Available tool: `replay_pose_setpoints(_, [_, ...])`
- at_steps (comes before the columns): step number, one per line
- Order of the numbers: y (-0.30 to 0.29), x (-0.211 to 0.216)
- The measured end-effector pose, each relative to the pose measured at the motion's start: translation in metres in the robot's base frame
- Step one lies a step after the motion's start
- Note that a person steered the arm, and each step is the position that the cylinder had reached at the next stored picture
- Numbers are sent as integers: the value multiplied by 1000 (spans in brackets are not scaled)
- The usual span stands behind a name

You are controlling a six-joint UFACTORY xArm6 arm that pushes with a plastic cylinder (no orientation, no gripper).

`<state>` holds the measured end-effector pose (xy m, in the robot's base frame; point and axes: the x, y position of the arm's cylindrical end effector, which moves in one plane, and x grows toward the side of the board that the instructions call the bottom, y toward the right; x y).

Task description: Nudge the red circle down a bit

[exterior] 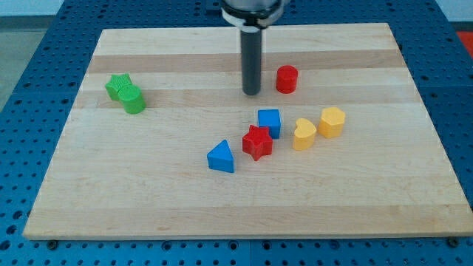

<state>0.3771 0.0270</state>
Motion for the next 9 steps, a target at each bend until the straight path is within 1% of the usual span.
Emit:
replay_pose_setpoints(1, [40, 11])
replay_pose_setpoints(2, [59, 10])
replay_pose_setpoints(3, [43, 10])
replay_pose_setpoints(4, [14, 10])
replay_pose_setpoints(5, [-8, -12])
replay_pose_setpoints(6, [13, -61])
replay_pose_setpoints(8, [108, -35])
replay_pose_setpoints(9, [122, -31])
